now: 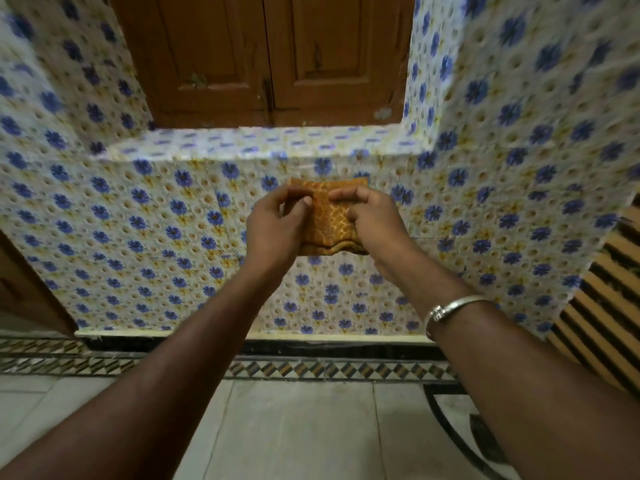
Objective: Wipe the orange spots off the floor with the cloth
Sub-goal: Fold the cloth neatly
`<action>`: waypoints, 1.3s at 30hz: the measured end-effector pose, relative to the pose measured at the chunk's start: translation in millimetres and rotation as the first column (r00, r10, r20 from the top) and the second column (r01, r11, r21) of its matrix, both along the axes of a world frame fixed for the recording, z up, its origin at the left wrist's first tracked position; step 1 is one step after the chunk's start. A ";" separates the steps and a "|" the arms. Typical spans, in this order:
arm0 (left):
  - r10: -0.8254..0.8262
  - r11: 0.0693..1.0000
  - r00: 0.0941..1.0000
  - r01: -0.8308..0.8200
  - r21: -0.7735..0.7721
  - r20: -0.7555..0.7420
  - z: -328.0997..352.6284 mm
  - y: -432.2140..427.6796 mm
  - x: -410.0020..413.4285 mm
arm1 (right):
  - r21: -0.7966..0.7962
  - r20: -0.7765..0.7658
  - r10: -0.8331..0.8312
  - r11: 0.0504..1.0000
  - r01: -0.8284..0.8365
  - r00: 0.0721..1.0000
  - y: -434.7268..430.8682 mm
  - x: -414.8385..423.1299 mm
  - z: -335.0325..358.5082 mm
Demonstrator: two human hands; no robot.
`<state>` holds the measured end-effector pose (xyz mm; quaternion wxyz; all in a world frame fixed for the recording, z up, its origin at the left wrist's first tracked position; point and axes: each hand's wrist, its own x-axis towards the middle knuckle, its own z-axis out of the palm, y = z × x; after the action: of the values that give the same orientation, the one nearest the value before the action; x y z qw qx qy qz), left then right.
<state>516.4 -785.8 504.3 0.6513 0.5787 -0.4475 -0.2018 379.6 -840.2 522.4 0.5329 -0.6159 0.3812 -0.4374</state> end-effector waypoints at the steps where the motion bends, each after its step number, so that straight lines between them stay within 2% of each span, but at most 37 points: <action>1: 0.011 1.000 1.000 -0.011 -0.011 -0.015 31.1 -2.6 -0.2 | -0.010 0.000 -0.003 1.000 0.003 1.000 -1.8 -0.7 32.2; 8: -0.002 0.999 1.000 0.001 -0.048 -0.026 257.7 9.2 -7.0 | -0.074 -0.020 0.037 0.996 -0.039 0.999 7.4 -19.4 268.4; 14: -0.029 1.000 0.985 0.029 -0.004 -0.170 476.5 44.1 -26.8 | 0.029 -0.004 0.047 0.998 -0.047 0.999 38.6 -42.0 479.2; 18: -0.045 0.998 0.982 0.050 0.026 -0.181 563.2 69.4 -48.9 | 0.044 -0.008 0.086 0.995 -0.086 0.996 58.5 -65.2 568.6; 24: -0.065 0.998 0.983 0.066 -0.001 -0.169 603.0 80.9 -65.9 | 0.016 0.070 0.149 0.988 -0.151 0.986 65.2 -89.6 605.0; 39: -0.027 0.993 0.984 0.046 0.105 -0.176 578.0 55.8 -85.0 | 0.070 0.065 0.206 0.975 -0.211 0.976 31.3 -113.9 569.2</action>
<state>431.4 -730.0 1082.2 0.6517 0.5850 -0.3880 -0.2875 265.8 -808.9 1091.6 0.6097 -0.6190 0.3156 -0.3816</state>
